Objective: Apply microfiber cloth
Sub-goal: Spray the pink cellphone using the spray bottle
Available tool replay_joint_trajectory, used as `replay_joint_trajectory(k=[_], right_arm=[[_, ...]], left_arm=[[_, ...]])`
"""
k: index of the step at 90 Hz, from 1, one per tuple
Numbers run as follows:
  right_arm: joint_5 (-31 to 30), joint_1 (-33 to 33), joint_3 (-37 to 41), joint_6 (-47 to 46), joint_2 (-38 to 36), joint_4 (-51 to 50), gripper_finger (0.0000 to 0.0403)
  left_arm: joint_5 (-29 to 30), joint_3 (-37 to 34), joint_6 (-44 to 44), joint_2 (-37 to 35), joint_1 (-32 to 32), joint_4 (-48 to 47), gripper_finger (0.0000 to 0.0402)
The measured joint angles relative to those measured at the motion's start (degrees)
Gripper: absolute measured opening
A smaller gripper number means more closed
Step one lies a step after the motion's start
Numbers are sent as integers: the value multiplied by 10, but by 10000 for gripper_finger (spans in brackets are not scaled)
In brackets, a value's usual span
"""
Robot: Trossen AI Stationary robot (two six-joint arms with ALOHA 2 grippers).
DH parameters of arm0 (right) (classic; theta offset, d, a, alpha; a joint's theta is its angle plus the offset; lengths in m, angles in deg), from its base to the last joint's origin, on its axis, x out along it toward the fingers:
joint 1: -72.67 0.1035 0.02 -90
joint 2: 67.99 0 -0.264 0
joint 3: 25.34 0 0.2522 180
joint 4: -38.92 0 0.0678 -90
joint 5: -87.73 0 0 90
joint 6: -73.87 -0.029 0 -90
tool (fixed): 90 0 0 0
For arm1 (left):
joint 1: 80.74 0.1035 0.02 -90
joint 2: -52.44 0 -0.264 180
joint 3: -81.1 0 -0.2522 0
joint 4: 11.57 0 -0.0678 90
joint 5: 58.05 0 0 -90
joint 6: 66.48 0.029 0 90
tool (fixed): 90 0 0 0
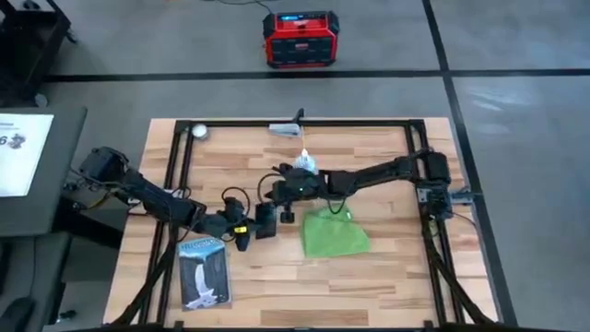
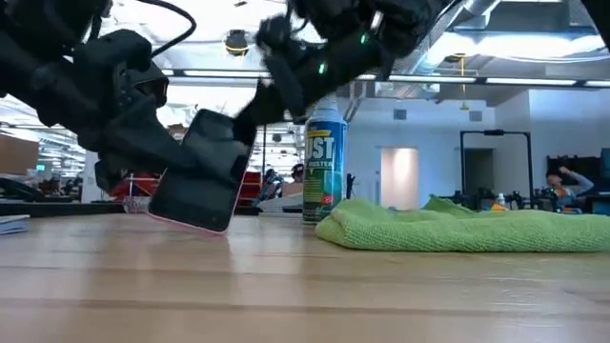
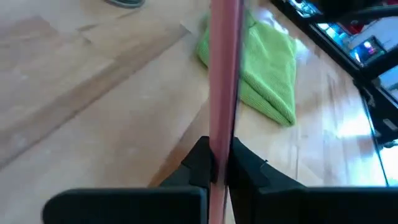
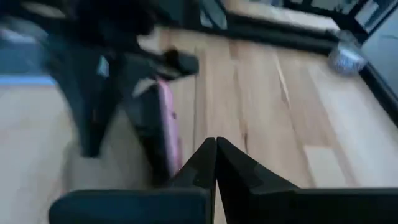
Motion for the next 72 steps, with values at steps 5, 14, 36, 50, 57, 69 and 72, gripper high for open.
replay_joint_trajectory(k=[5, 14, 36, 50, 57, 69, 72], right_arm=[[1, 8, 0, 10, -17, -6, 0], [3, 25, 0, 29, -44, -19, 0], [4, 58, 1, 56, -67, -48, 43], [-1, 63, 1, 56, -67, -52, 108], [-18, 63, 1, 55, -67, -54, 146], [-46, 62, 2, 55, -73, -60, 210], [-48, 62, 2, 55, -76, -61, 225]], left_arm=[[19, -1, 7, 0, 0, -2, 3], [37, -1, 28, -7, -1, -6, 3], [106, -1, 68, -55, 0, -54, 3], [133, -1, 74, -110, 7, -129, 3], [148, -1, 83, -137, 12, -162, 3], [164, -1, 98, -178, 27, -213, 3], [166, -1, 102, -185, 32, -226, 3]])
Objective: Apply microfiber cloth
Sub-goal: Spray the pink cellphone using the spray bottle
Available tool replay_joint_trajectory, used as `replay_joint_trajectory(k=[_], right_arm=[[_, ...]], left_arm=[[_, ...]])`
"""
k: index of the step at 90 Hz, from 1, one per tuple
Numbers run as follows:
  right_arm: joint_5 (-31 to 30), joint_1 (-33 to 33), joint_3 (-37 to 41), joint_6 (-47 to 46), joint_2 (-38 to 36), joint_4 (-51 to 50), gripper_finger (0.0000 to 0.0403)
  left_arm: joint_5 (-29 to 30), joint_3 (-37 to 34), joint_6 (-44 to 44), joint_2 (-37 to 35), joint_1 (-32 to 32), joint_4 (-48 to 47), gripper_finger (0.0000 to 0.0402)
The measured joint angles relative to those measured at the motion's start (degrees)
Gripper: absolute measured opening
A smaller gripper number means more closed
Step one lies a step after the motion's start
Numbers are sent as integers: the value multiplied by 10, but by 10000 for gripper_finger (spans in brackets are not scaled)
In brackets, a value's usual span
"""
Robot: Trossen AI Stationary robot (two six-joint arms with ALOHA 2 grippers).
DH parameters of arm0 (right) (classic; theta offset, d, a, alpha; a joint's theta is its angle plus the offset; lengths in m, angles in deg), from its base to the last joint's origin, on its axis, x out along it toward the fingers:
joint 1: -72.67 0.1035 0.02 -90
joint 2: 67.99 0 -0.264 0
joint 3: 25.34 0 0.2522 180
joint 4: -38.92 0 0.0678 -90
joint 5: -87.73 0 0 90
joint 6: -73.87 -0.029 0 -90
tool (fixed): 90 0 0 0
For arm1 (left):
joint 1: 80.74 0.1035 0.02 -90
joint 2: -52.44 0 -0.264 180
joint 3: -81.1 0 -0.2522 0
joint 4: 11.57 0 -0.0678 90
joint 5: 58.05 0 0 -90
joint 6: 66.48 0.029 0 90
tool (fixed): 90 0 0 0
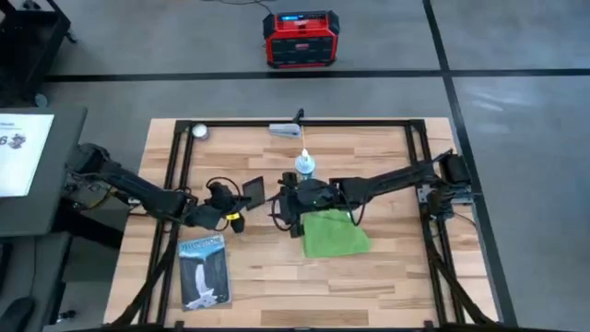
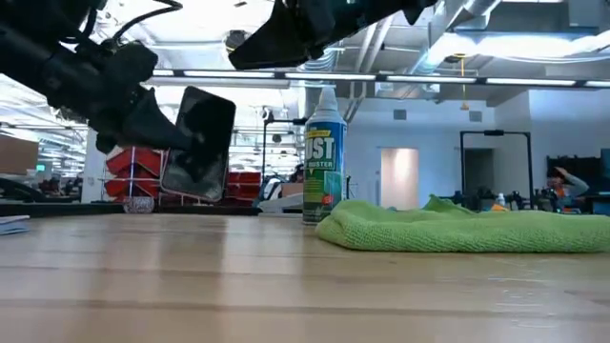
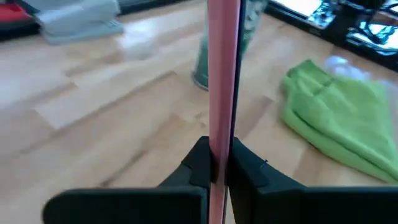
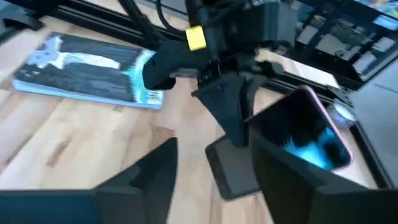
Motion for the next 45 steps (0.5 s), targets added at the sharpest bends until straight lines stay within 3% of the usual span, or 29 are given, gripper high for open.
replay_joint_trajectory(k=[11, 21, 31, 45], right_arm=[[-35, 4, -17, -1, -15, -46, 261], [-82, 14, -44, 1, -32, -108, 255], [-124, 25, -53, 15, -61, -144, 210], [-168, 36, -52, 13, -108, -207, 102]], left_arm=[[21, 0, 10, -12, 19, -22, 3], [27, 0, 47, -12, 43, -19, 3], [28, 0, 77, -12, 74, -16, 3], [28, 0, 137, -32, 107, -2, 3]])
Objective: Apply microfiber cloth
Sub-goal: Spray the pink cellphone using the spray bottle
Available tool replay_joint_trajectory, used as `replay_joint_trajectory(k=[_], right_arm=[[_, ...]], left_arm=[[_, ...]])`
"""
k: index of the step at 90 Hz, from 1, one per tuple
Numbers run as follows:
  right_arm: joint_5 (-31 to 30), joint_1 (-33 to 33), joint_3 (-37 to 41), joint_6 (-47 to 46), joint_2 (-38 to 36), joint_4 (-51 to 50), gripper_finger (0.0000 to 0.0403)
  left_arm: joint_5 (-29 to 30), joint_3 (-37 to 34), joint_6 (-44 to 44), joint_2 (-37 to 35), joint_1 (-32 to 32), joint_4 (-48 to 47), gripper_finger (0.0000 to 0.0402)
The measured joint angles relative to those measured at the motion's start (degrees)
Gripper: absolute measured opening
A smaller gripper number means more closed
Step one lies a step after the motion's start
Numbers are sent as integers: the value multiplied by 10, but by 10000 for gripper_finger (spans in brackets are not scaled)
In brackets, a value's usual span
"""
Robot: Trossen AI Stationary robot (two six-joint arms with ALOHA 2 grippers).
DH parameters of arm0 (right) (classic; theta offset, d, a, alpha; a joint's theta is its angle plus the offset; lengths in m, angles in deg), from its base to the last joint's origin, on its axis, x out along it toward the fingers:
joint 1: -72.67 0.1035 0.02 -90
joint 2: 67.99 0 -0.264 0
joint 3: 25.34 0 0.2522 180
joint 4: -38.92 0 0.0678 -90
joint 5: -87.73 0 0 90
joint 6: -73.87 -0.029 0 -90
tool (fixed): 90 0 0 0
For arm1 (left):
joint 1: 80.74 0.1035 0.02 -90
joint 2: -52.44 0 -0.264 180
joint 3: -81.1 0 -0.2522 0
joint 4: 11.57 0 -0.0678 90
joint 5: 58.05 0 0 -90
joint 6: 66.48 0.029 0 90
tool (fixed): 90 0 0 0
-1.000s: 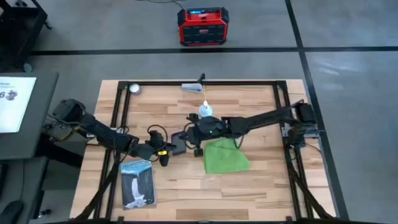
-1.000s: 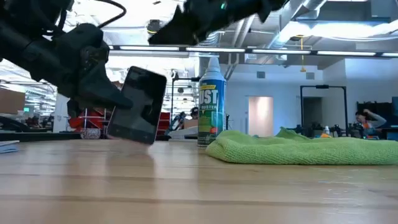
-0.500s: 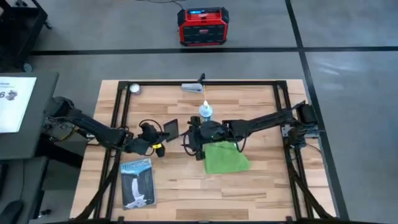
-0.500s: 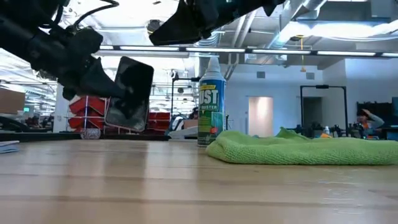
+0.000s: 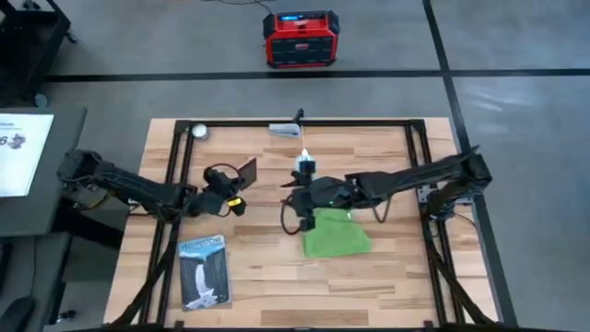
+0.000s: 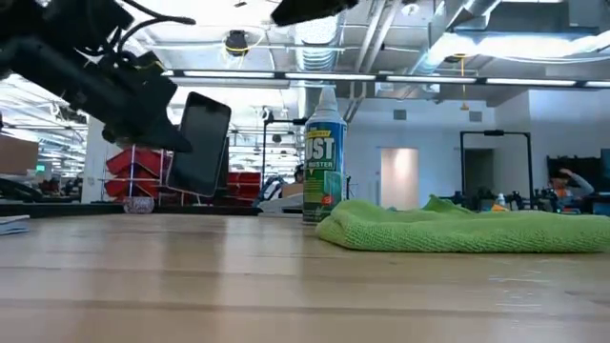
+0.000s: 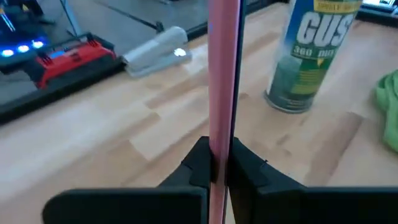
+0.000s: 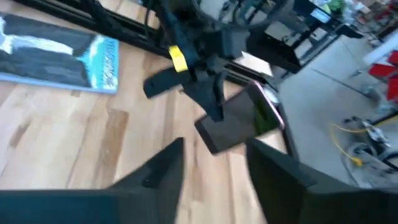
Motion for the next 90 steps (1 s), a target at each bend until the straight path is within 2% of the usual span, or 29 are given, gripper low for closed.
replay_joint_trajectory(k=[9, 13, 31, 42, 49, 56, 70, 81, 90], right_arm=[[-16, 2, 0, -2, -32, -58, 29], [-27, 2, 0, -5, -43, -84, 12], [-151, -8, 2, -69, -80, -236, 2], [-161, -37, 53, -131, -111, -263, 0], [-158, -58, 114, -148, -135, -226, 0], [-128, -82, 184, -161, -161, -165, 0], [-31, -134, 337, -152, -201, 68, 0], [15, -182, 419, -146, -197, 217, 0], [56, -226, 457, -146, -169, 315, 0]], left_arm=[[-6, -1, 28, -19, 20, -6, 3], [-15, 0, 38, -26, 29, -3, 3], [-47, 0, 68, -38, 67, -3, 3], [-63, 0, 78, -37, 87, 3, 3], [-65, 0, 93, -37, 96, 9, 3], [-76, 0, 110, -37, 105, 33, 3], [-110, 0, 135, -37, 125, 69, 3], [-115, 0, 136, -37, 136, 67, 3], [-129, 0, 136, -37, 142, 67, 3]])
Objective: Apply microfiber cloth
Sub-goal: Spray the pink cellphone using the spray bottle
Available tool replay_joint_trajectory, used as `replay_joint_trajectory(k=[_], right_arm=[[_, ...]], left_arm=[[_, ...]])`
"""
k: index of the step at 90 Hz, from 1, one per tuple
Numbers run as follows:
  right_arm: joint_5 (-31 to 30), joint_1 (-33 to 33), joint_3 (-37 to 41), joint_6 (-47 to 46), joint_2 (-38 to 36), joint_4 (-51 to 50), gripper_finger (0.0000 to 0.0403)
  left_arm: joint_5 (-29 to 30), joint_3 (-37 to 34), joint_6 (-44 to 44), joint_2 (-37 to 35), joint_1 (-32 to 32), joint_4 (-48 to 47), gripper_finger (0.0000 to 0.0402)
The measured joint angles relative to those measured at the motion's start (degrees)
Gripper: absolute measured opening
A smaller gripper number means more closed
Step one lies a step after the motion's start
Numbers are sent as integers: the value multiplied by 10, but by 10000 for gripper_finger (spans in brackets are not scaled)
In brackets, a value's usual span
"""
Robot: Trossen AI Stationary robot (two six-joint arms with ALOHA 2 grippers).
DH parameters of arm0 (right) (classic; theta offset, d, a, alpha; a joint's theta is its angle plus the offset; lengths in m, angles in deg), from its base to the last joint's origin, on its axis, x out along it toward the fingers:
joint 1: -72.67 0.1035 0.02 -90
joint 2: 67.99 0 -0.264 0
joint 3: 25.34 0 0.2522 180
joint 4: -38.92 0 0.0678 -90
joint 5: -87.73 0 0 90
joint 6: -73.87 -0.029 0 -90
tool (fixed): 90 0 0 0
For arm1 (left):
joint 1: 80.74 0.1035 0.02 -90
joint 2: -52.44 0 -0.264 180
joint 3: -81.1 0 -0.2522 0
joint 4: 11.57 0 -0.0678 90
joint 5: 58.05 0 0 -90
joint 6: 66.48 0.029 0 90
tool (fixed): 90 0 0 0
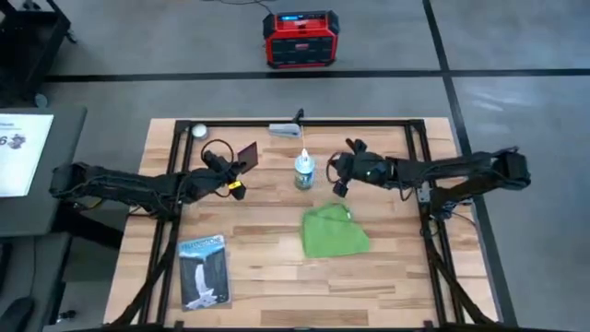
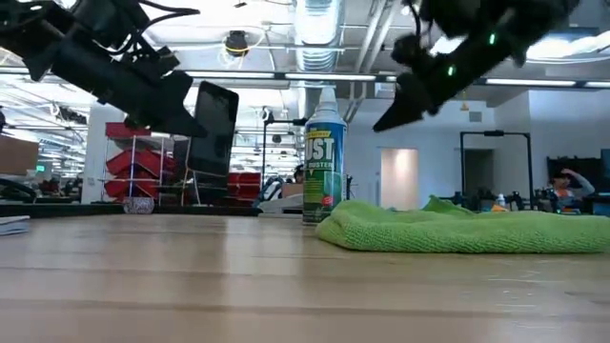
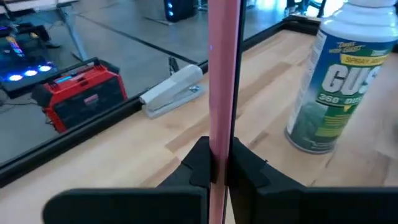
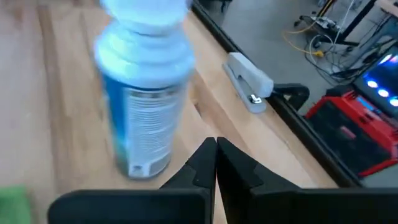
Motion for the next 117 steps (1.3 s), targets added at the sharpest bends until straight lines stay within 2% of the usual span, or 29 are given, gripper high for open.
replay_joint_trajectory(k=[14, 29, 41, 50, 66, 95, 117], right_arm=[[62, -77, 19, 23, 66, 142, 0], [201, -179, 19, 6, 155, 306, 0], [319, -228, -5, -20, 215, 369, 0], [386, -222, -33, -33, 243, 380, 0], [459, -179, -78, -30, 275, 378, 0], [511, -146, -97, -29, 290, 373, 0], [522, -122, -97, -29, 290, 374, 0]], left_arm=[[-1, 0, 13, 0, 8, 0, 3], [-9, 0, 16, 0, 13, -4, 3], [-9, 0, 22, 0, 13, -6, 3], [-9, 0, 22, 0, 13, -6, 3], [-9, 0, 17, 0, 13, -9, 3], [-9, 0, 15, 0, 13, -11, 3], [-9, 0, 23, 0, 21, -11, 3]])
